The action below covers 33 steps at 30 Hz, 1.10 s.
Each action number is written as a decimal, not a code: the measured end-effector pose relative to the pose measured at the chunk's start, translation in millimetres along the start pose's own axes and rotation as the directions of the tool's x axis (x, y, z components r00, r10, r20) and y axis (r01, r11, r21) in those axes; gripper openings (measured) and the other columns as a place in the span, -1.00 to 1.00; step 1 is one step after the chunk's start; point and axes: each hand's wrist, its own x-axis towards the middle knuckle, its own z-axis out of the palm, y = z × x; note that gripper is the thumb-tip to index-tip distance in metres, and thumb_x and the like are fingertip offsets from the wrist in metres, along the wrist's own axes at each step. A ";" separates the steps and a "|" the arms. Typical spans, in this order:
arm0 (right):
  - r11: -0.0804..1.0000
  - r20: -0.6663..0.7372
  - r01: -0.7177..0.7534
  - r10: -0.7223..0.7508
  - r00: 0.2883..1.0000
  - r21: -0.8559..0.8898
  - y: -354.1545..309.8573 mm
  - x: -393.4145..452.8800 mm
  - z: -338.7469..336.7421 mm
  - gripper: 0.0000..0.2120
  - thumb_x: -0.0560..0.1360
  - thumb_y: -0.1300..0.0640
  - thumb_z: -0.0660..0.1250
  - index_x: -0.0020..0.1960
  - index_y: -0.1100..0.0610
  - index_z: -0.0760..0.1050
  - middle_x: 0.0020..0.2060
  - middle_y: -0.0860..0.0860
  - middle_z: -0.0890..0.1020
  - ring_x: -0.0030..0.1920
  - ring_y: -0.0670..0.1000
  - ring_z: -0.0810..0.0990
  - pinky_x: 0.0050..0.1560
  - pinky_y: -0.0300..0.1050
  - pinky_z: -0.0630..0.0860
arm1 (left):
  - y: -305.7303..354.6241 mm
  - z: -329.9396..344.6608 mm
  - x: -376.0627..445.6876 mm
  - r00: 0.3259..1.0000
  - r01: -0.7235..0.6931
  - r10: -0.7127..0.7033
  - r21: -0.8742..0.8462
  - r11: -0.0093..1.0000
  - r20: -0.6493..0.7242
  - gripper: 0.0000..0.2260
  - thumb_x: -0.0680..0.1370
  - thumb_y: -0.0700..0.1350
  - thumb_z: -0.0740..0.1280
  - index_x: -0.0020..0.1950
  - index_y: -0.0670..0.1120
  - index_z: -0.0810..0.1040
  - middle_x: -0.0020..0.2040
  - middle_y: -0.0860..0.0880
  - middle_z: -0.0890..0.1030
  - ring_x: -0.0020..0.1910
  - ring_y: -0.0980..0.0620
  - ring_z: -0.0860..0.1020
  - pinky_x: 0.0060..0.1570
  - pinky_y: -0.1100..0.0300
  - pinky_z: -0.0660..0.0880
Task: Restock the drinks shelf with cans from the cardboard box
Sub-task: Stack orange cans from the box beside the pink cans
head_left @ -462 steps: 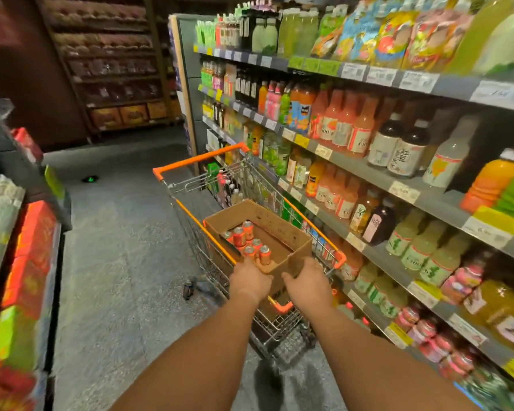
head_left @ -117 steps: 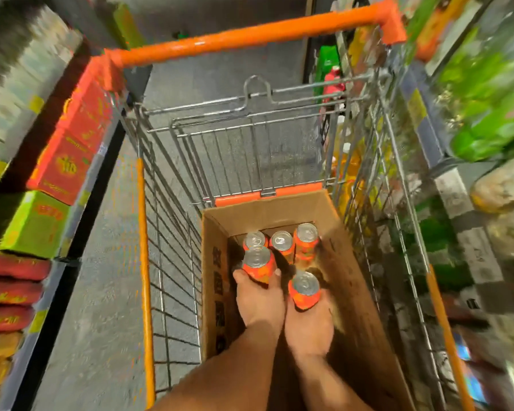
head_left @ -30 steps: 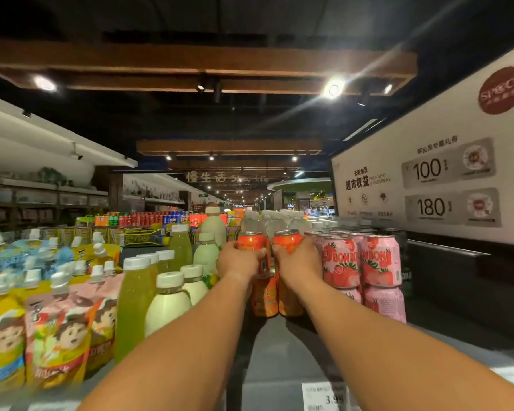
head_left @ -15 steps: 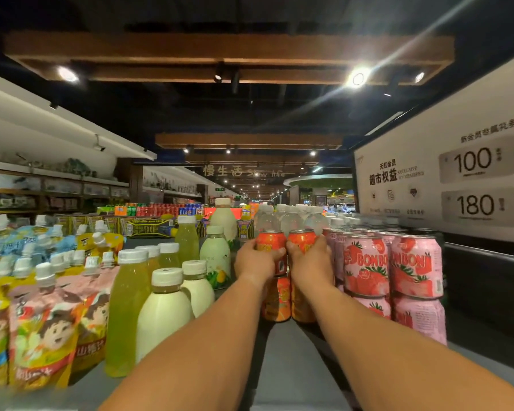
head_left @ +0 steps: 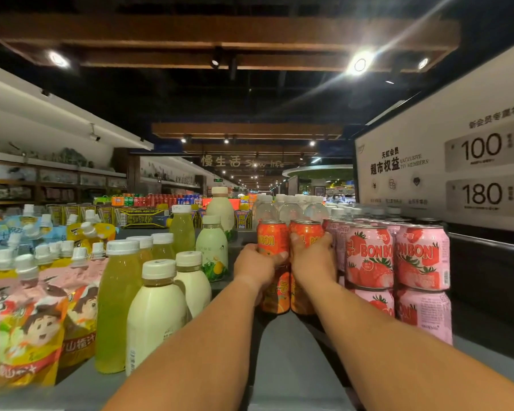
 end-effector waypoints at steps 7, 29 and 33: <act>0.999 0.003 0.024 -0.024 1.000 -0.023 2.5 -5.5 0.8 -0.38 0.52 -0.14 0.33 0.40 0.11 0.13 0.26 0.18 0.50 0.22 0.25 0.51 0.22 0.18 0.47 | -3.9 -2.8 -1.4 0.999 -0.037 0.037 0.057 0.998 -0.010 -0.36 -0.01 0.22 0.57 0.02 0.02 0.64 -0.10 0.00 0.74 -0.08 -0.09 0.71 0.08 -0.16 0.62; 1.000 0.023 0.002 -0.002 1.000 -0.028 8.1 -9.8 -4.7 -0.49 0.50 -0.04 0.40 0.33 0.12 0.30 0.18 0.11 0.55 0.19 0.19 0.54 0.18 0.06 0.47 | 2.0 -3.0 -11.0 0.999 -0.043 0.046 0.106 0.993 -0.024 -0.61 0.18 0.13 0.55 -0.03 0.09 0.65 -0.09 0.03 0.73 -0.04 -0.07 0.70 0.13 -0.15 0.60; 0.998 0.032 0.005 -0.003 0.999 -0.066 6.9 -10.3 -6.6 -0.48 0.50 -0.03 0.39 0.33 0.15 0.29 0.19 0.12 0.54 0.19 0.19 0.53 0.15 0.03 0.46 | 2.3 -2.8 -10.8 0.999 -0.043 0.045 0.099 0.994 -0.023 -0.57 0.16 0.15 0.56 -0.02 0.09 0.65 -0.08 0.03 0.73 -0.04 -0.07 0.69 0.12 -0.15 0.60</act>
